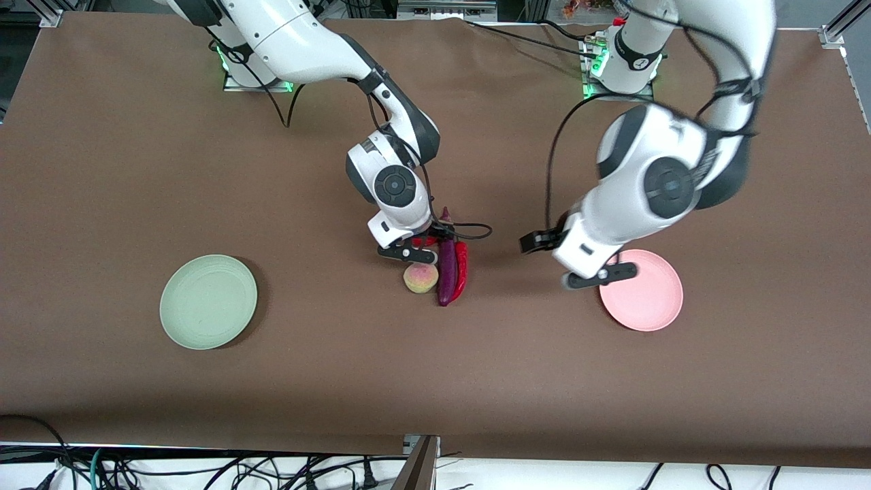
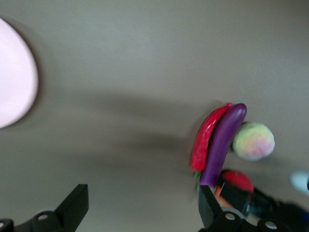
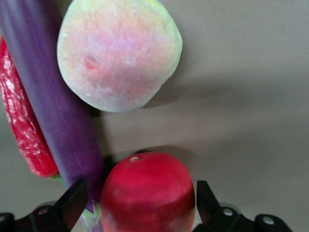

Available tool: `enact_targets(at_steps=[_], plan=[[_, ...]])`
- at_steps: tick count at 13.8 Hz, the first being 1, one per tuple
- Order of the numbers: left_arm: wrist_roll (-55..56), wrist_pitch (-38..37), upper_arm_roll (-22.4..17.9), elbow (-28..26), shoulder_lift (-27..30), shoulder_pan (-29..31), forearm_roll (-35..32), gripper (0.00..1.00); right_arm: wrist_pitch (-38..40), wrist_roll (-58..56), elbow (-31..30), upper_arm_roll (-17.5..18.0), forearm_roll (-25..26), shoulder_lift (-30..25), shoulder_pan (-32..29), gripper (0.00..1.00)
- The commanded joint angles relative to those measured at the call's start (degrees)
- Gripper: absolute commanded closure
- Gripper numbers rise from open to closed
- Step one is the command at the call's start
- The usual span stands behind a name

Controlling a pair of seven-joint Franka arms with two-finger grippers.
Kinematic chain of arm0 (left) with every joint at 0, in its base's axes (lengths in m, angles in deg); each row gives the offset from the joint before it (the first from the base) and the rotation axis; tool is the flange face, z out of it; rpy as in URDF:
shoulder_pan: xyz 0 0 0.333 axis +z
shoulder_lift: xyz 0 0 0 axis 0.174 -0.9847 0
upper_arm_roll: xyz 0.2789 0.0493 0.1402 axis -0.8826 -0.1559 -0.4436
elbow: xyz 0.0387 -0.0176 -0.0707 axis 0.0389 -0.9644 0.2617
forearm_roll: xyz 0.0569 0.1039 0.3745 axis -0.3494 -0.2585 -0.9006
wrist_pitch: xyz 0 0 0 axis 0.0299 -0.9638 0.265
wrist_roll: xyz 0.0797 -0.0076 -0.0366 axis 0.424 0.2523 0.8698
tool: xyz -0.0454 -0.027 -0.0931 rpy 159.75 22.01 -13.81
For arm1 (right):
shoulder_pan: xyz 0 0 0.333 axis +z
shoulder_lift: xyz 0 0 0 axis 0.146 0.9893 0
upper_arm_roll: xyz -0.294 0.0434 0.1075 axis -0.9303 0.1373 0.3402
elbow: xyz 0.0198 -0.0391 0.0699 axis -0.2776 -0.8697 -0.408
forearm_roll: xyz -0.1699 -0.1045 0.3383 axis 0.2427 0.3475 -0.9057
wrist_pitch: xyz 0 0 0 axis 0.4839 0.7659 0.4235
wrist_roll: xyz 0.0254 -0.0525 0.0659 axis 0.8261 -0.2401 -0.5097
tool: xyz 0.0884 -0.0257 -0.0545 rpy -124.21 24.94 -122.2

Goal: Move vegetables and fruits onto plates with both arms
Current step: 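Grasp the apple with the right gripper while the left gripper reaches the chili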

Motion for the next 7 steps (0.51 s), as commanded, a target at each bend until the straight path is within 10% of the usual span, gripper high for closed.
enact_targets(at_steps=[1, 3, 7], plan=[[2.50, 4.22, -0.75, 3.21, -6.99, -2.75, 0.72, 0.00, -0.06, -0.66, 0.44, -0.46, -1.07, 0.27, 0.92, 0.26], [2.50, 6.52, -0.75, 3.30, -9.72, -3.98, 0.90, 0.00, 0.11, -1.27, 0.35, -0.54, -1.07, 0.27, 0.83, 0.58], [2.59, 9.78, -0.84, 3.30, -13.33, -7.33, 3.10, 0.00, 2.82, -2.60, 0.52, -0.98, -0.98, -1.48, 0.39, 0.67]])
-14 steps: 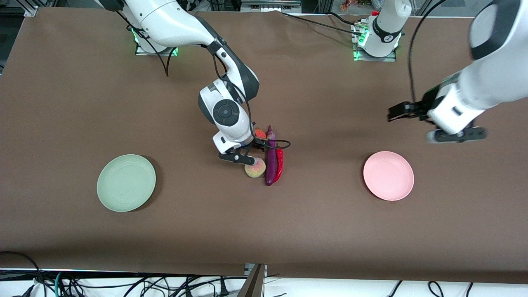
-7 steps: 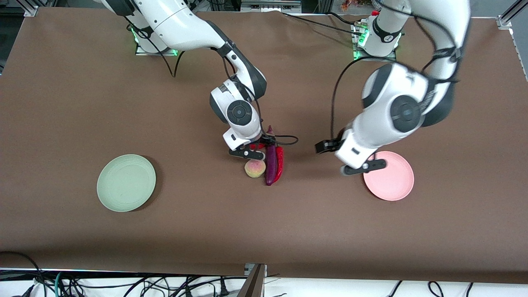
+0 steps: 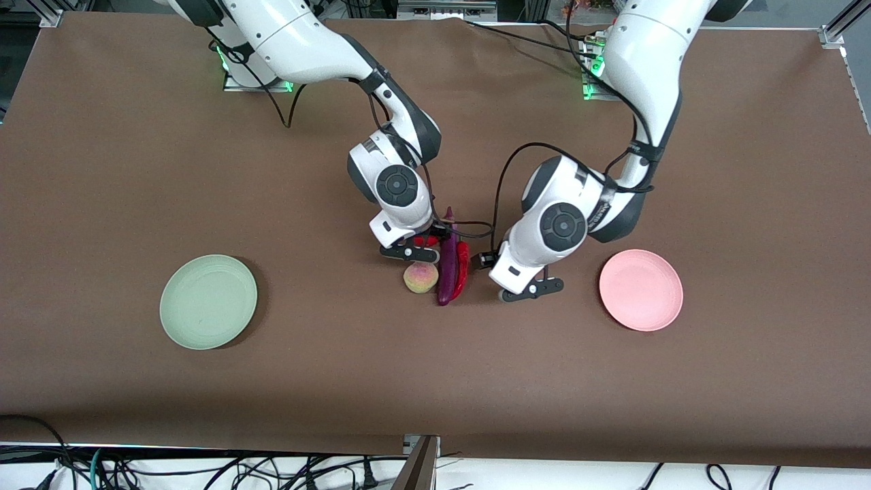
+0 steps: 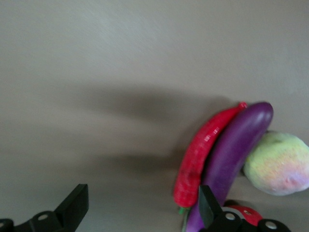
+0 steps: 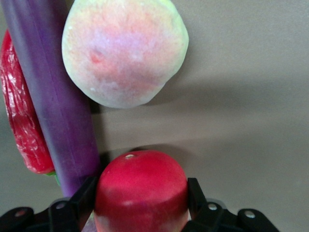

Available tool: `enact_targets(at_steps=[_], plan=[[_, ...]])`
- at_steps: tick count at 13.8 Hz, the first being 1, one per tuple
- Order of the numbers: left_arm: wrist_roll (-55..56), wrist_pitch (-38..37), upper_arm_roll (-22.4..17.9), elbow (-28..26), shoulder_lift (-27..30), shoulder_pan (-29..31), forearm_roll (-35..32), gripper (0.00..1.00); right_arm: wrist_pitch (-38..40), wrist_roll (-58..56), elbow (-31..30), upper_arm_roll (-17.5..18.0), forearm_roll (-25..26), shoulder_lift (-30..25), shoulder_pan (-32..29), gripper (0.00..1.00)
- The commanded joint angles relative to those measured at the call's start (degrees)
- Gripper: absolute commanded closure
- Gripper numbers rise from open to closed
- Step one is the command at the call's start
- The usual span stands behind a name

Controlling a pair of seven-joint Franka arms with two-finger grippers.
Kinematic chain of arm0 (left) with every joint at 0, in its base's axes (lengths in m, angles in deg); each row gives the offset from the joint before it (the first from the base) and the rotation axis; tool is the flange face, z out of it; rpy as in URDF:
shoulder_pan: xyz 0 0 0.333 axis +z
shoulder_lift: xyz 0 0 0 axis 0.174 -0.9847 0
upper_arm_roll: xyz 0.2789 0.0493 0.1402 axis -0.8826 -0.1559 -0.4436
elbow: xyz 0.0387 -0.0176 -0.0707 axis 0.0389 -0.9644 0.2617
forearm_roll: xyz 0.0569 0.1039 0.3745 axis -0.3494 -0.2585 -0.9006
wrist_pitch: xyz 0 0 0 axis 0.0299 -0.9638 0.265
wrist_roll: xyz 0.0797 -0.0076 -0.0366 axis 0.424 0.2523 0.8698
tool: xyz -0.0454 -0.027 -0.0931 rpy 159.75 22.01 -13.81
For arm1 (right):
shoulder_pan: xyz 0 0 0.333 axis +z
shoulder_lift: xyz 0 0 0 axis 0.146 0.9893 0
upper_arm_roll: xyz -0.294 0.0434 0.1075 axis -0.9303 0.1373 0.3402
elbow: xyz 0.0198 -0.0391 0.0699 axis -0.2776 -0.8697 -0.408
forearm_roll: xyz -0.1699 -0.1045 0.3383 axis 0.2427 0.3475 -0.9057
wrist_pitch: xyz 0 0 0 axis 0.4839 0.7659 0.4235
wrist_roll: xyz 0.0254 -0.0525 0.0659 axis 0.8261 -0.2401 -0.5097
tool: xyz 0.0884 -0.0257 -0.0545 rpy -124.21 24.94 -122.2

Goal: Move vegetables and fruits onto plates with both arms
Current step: 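Grasp the apple with the right gripper while the left gripper reaches the chili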

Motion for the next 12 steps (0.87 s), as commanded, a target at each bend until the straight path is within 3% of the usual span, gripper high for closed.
enact_targets(at_steps=[1, 5, 7, 12], plan=[[0.32, 1.04, -0.95, 2.36, -2.80, -1.65, 2.07, 0.00, 6.39, -2.97, 0.86, -1.25, -0.98, -3.44, -1.07, 0.67], [0.32, 5.51, -0.95, 2.54, -6.14, -1.91, 2.24, 0.00, 18.79, -18.84, 0.96, -1.25, -1.07, -9.60, -12.04, 0.67], [0.41, 6.58, -0.87, 2.54, -6.67, -2.00, 2.33, 0.00, 20.57, -27.81, 0.96, -1.43, -0.02, -10.32, -17.93, 0.67], [0.85, 6.76, -0.87, 2.54, -7.03, -3.58, 4.00, 0.00, 20.58, -51.38, 0.96, -9.94, 0.51, -10.23, -26.65, 0.67]])
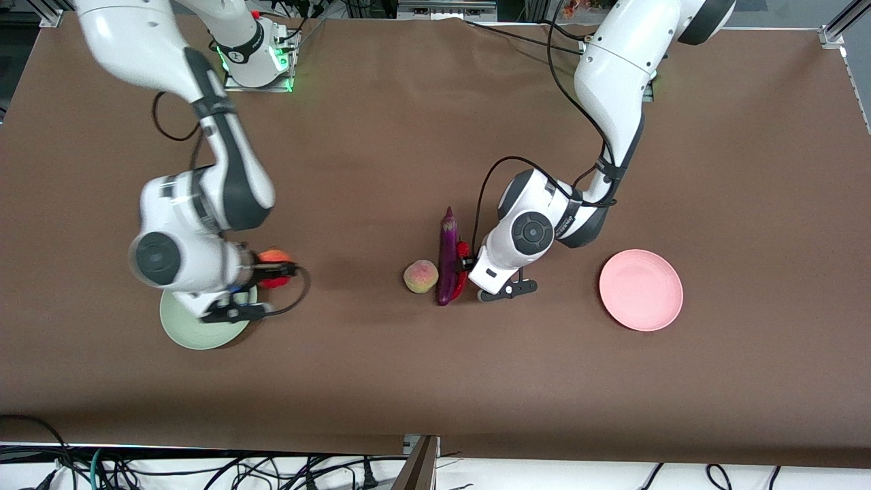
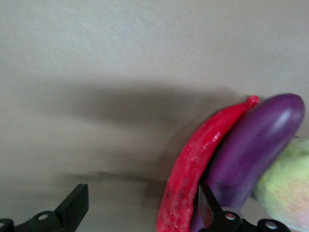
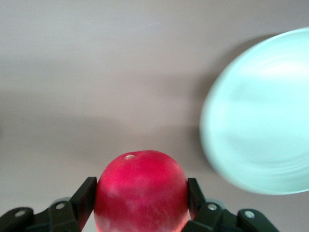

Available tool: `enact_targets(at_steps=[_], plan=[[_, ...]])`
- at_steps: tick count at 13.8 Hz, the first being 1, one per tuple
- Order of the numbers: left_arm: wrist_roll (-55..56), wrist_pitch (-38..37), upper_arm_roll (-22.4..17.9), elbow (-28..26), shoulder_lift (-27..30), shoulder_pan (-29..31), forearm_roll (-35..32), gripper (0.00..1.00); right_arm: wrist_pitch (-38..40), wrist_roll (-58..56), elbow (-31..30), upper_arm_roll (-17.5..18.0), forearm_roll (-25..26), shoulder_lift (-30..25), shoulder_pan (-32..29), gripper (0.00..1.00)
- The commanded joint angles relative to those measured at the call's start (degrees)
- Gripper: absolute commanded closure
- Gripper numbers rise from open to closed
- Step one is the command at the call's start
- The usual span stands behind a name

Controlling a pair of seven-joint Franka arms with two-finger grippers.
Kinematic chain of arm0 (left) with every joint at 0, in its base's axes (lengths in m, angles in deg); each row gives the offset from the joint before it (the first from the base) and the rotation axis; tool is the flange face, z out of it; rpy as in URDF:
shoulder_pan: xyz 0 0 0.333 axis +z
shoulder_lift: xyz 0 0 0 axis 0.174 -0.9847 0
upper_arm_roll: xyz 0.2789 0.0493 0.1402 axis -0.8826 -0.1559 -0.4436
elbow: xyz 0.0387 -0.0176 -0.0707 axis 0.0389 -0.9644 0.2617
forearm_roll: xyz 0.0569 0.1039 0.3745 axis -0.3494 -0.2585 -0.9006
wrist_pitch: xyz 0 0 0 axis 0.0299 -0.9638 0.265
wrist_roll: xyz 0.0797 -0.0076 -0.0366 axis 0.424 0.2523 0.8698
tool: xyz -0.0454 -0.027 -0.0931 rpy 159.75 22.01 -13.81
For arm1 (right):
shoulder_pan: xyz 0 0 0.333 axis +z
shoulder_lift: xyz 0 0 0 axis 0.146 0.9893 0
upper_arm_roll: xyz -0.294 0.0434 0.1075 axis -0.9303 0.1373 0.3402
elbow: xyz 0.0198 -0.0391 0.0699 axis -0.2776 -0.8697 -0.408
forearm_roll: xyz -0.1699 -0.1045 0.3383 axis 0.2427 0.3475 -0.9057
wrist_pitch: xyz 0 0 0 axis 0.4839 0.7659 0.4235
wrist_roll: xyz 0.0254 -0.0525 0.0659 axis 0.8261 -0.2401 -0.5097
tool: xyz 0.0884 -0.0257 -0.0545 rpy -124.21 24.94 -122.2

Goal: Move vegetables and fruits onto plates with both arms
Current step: 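Set the apple on the green plate while the left gripper lifts the chili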

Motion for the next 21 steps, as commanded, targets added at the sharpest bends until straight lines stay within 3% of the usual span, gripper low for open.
enact_targets(at_steps=[1, 7, 17, 18, 19, 21], plan=[[0.62, 0.03, -0.72, 2.03, -1.19, -1.70, 2.75, 0.00, -0.12, -8.73, -0.77, -3.06, 0.26, 0.09, -2.75, 0.67], [1.15, 3.37, -0.81, 1.85, -1.81, -2.59, 2.76, 0.03, -9.51, -14.02, -0.77, -3.42, 5.70, 4.75, -8.65, 0.67], [0.70, 3.11, -0.81, 1.76, -1.81, -0.56, 2.76, 0.07, -16.56, -14.73, -1.21, -3.33, 5.62, 8.18, -10.32, 0.66], [0.97, 3.19, -0.81, 1.68, -1.81, -0.65, 2.76, 0.07, -16.91, -14.65, -1.21, -3.33, 5.44, 8.44, -10.50, 0.63], [1.06, 3.37, -0.72, 1.67, -1.81, -0.91, 2.76, 0.07, -17.00, -14.64, -1.21, -3.33, 5.35, 8.71, -10.59, 0.53], [1.15, 3.54, -0.81, 1.67, -2.34, -1.62, 2.76, 0.07, -18.14, -14.64, -1.21, -3.33, 5.09, 9.15, -10.68, 0.26]])
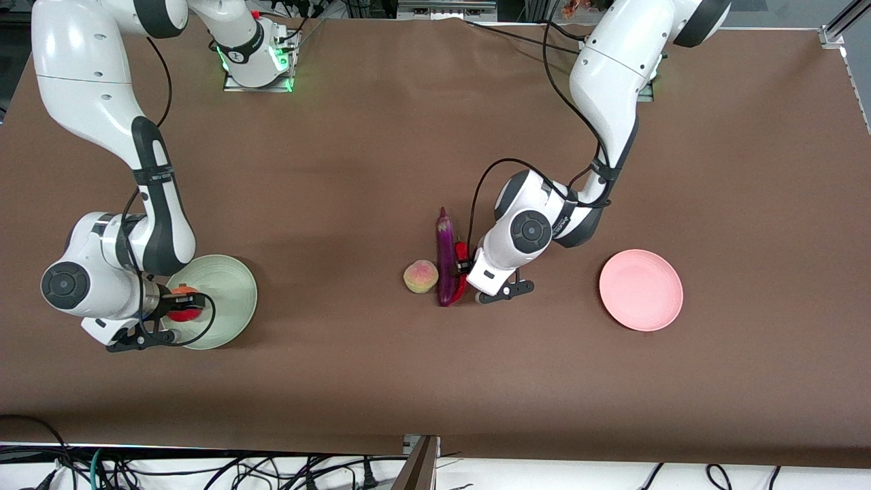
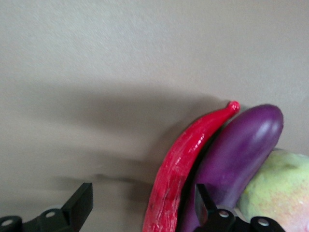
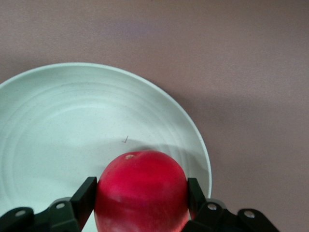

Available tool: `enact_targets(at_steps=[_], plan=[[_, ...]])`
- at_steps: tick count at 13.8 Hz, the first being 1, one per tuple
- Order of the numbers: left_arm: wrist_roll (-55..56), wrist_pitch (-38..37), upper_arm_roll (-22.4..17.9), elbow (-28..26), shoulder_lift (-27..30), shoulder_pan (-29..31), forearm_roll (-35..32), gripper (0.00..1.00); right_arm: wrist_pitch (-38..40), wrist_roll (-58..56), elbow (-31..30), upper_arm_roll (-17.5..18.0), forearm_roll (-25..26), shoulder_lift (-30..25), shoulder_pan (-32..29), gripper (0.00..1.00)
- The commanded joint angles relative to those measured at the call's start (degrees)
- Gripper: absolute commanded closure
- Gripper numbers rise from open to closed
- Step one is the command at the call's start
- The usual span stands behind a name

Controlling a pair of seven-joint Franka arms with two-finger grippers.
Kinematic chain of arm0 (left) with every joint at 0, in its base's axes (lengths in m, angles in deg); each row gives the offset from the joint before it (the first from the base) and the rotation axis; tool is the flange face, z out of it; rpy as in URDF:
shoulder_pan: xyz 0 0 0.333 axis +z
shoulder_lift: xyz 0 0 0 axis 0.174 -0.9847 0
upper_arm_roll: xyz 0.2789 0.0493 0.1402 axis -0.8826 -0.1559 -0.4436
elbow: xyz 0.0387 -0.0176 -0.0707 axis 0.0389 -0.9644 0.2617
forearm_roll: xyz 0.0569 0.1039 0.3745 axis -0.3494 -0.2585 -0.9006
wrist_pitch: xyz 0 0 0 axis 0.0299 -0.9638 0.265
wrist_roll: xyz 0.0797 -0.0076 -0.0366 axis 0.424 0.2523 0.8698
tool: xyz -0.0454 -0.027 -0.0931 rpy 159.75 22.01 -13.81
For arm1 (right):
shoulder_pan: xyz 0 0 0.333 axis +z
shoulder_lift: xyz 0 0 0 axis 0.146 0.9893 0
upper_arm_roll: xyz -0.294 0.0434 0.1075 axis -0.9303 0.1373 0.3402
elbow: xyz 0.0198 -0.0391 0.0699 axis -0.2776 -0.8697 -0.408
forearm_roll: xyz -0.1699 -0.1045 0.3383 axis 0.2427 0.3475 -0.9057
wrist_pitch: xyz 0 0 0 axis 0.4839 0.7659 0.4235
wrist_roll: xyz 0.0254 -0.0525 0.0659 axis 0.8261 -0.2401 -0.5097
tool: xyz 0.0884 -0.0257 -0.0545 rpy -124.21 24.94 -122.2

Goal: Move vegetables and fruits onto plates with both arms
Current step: 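Set the apple on the green plate while the left gripper lifts the chili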

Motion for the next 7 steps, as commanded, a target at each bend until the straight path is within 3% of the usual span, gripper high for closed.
enact_targets(at_steps=[1, 4, 7], plan=[[-0.40, 0.19, -0.44, 1.31, -1.38, -0.89, 1.38, 0.09, -1.42, -0.52, -0.26, 0.57, -0.13, -0.10, -0.80, 0.04], [-0.49, 1.41, -0.44, 1.22, -1.82, -1.68, 1.12, 0.23, -0.54, -0.34, 1.06, 1.27, -0.66, -1.93, -0.54, 0.00], [-0.49, 2.21, -0.35, 0.87, -2.00, -1.77, 1.12, 0.37, 4.54, 0.09, 4.47, 3.20, -4.43, -2.56, 0.08, 0.00]])
